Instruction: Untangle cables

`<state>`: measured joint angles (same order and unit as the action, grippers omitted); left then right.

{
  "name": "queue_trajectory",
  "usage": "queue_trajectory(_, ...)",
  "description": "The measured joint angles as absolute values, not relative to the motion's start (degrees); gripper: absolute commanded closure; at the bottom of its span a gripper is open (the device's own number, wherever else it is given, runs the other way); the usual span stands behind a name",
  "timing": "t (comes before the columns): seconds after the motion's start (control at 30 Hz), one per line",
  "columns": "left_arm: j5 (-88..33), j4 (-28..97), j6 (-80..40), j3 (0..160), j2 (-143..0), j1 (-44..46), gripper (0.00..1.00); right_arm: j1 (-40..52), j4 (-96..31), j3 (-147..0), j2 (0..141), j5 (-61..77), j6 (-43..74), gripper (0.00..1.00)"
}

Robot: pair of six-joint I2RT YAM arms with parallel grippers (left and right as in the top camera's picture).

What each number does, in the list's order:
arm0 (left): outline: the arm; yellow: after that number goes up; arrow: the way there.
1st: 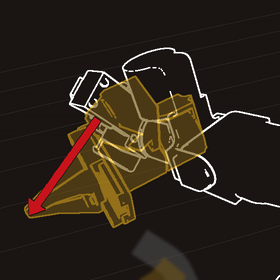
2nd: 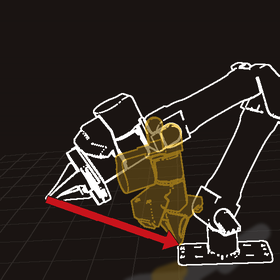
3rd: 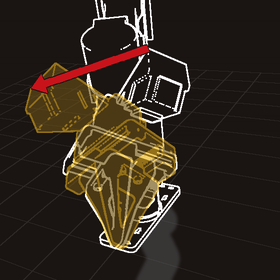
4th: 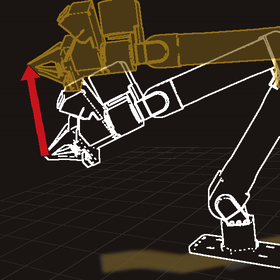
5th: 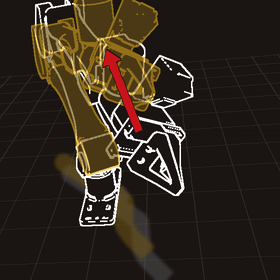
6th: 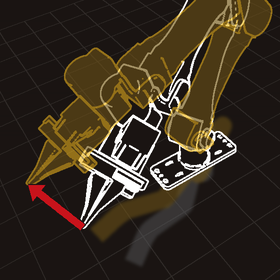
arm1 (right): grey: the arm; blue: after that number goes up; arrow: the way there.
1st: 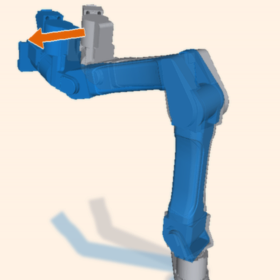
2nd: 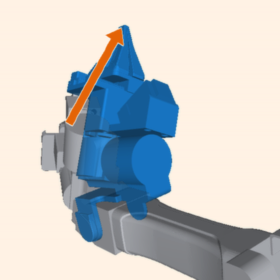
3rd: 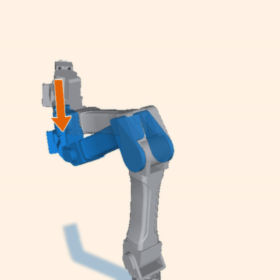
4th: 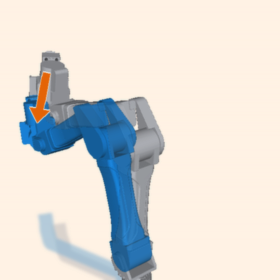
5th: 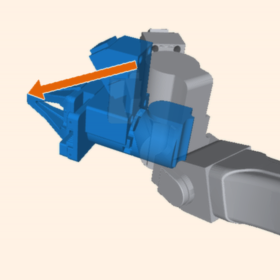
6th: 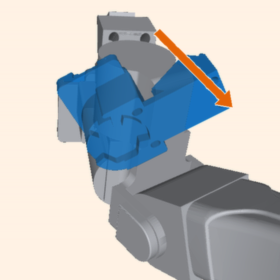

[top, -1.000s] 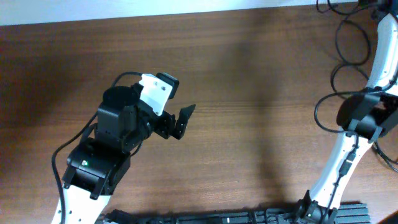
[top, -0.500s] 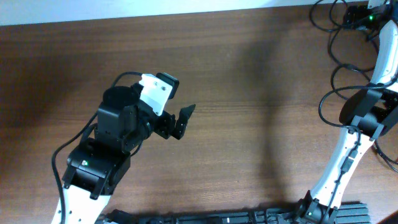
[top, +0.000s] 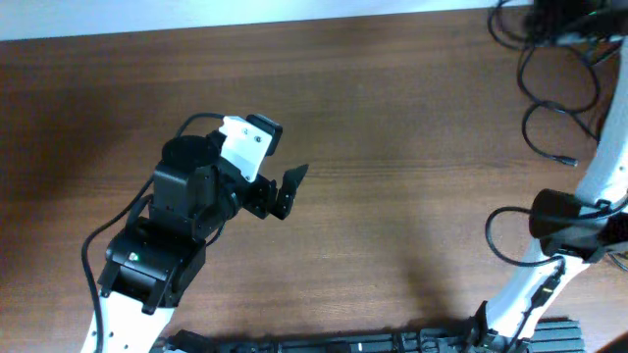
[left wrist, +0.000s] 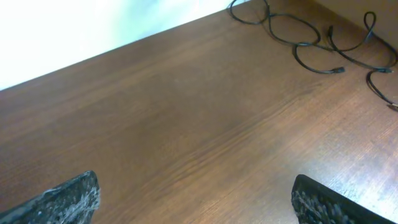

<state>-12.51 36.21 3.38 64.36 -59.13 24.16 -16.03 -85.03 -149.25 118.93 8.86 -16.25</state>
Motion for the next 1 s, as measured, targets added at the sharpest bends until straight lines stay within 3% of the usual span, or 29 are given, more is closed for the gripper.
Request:
queue_trajectory(0.13,-12.51,36.21,3.38,64.36,-59.13,24.16,0.01,-11.16,-96.57,-149.14,118.78,8.88,-16.25,0.01)
queue_trajectory(0.37,-12.51,36.25,3.38,64.36,-59.13,24.16,0.01,-5.52,-96.97,-149.08,118.78,8.88,-16.23,0.01)
queue_trajectory(1.0,-12.51,36.25,3.38,64.36,-59.13,24.16,0.01,-5.52,-96.97,-149.08,118.78,8.86,-16.23,0.01)
